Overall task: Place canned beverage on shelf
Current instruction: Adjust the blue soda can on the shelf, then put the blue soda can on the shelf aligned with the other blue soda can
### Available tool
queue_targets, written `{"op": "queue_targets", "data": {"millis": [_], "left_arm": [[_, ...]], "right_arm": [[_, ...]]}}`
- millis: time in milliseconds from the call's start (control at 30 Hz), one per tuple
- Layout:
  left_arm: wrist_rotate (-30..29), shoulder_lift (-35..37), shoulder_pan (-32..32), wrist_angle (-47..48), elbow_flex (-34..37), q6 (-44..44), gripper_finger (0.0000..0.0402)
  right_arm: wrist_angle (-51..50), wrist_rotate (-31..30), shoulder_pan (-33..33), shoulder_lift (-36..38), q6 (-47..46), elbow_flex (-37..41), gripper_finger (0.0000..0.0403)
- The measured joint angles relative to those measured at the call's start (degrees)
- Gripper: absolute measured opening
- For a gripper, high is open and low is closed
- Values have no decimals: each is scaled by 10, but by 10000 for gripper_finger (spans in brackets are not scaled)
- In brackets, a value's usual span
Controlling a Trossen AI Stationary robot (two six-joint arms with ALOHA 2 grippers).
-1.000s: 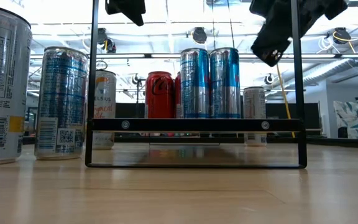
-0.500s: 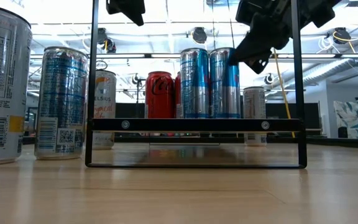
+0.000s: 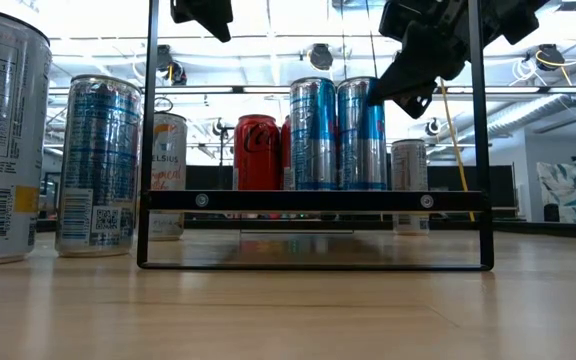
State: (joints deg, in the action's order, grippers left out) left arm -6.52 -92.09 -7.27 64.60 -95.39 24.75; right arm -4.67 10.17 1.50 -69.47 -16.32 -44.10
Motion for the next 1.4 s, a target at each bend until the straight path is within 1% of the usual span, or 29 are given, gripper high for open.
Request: {"op": "queue_targets", "data": {"millis": [200,467,600,700,767,833,900,1067,1167,1267,1400], "left_arm": [[1,0,0,0,0,5,161],[5,0,-13,6,0,40,161],[21,0,-33,22,0,94,161],[23,0,-55,85,0,174,162],[24,0,-73,123,0,209,168],[32,0,-90,143,0,223,184],[33,0,-107,147,0,241,207],[19,-2,-142,140,2,251,285],[9,-5,-147,138,12,272,325],[3,-5,-149,131,29,259,342],[6,-5,-150,112,45,218,345]], "right_arm": [[-1,0,0,0,1,0,0],[-3,1,0,0,7,0,0],[-4,6,1,4,-11,0,0],[-4,20,6,20,-28,0,0],[-11,21,10,37,-40,0,0],[-15,20,13,60,-49,0,0],[-17,18,16,81,-53,0,0],[-37,17,17,123,-53,0,0],[-53,16,17,138,-52,0,0],[-59,16,17,146,-51,0,0],[-61,17,17,146,-51,0,0]]}}
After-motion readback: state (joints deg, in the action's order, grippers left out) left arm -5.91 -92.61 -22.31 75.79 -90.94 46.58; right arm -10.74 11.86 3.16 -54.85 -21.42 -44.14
